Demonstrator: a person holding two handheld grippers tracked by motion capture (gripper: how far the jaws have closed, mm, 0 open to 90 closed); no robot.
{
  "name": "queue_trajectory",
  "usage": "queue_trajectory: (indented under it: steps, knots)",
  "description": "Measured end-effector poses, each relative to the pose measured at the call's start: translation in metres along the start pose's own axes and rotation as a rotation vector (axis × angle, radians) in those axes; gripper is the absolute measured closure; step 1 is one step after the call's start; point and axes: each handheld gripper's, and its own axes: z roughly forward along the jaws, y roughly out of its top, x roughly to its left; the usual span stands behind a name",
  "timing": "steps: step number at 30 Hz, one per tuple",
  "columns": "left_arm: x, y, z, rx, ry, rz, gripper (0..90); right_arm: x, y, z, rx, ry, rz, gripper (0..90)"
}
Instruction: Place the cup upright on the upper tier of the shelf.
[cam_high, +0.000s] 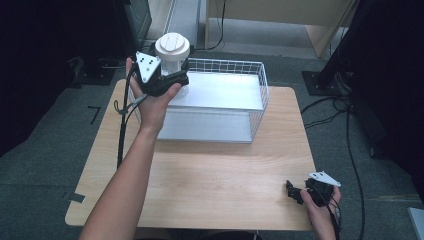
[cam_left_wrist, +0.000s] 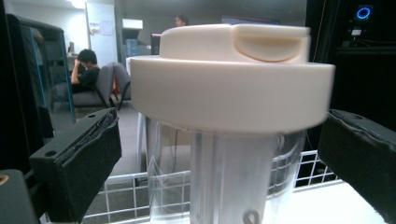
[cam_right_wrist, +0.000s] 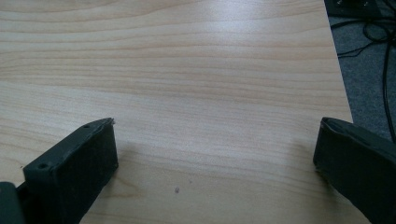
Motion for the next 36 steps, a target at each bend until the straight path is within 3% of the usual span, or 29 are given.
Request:
queue_trajectory:
  steps: [9, 12, 21, 29, 36]
  knots:
    - [0.000, -0.007, -0.020, -0.014, -0.019, 0.015, 0.2, 0.000, 0.000, 0.000, -0.001, 0.000, -0.003, 0.0]
    - [-0.002, -0.011, -0.033, -0.030, -0.034, -0.001, 0.2, 0.000, 0.000, 0.000, 0.000, 0.000, -0.002, 0.0]
    - [-0.012, -0.030, -0.068, -0.055, -0.062, 0.024, 0.2, 0.000, 0.000, 0.000, -0.001, -0.001, -0.004, 0.0]
    - [-0.009, -0.055, -0.101, -0.047, -0.074, 0.035, 0.3, 0.000, 0.000, 0.000, -0.001, -0.001, -0.003, 0.0]
    - [0.003, -0.085, -0.131, -0.011, -0.049, 0.045, 0.2, 0.000, 0.000, 0.000, 0.000, -0.001, -0.002, 0.0]
